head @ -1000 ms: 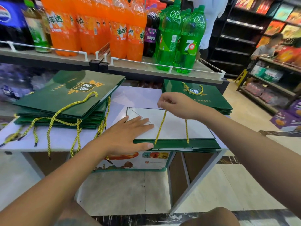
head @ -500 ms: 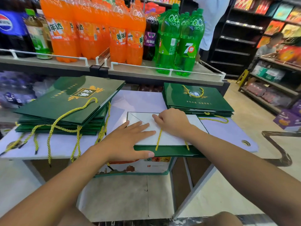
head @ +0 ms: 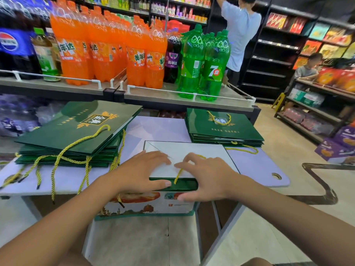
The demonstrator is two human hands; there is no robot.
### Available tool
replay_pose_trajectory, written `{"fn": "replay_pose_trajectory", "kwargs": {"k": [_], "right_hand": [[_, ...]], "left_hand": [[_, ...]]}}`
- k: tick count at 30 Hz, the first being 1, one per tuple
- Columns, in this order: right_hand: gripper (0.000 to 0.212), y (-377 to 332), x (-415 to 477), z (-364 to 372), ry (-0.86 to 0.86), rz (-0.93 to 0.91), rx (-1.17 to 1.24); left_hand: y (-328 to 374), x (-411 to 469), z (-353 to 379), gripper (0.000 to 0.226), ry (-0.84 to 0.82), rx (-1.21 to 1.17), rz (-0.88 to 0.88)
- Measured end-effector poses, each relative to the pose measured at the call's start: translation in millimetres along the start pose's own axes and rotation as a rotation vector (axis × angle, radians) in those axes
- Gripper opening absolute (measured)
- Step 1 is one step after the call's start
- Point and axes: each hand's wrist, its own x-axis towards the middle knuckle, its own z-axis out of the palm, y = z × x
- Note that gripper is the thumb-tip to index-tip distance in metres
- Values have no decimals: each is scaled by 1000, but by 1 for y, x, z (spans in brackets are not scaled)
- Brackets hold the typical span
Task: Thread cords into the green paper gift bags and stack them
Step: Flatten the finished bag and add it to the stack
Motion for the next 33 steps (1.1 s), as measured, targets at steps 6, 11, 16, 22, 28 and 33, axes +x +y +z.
{"fn": "replay_pose_trajectory", "kwargs": {"k": [6, 11, 16, 22, 28, 33], "right_hand": [[50, -11, -8, -2, 38, -119, -163], [62, -9, -22, -39, 189, -87, -177], [24, -1, -30, -94, 521, 105, 19], [15, -3, -40, -117, 700, 331, 1034], [9, -20, -39, -69, 683, 415, 1698], [36, -35, -46, -21, 503, 622, 2068]], "left_hand": [[13, -4, -31, 43, 188, -417, -156], [31, -12, -59, 33, 715, -770, -145], [47, -5, -75, 22, 1074, -969, -194], [57, 11, -60, 57, 593, -1015, -571], [59, 12, -52, 59, 432, -1437, -685], [42, 9, -43, 29, 465, -1279, -718]]}}
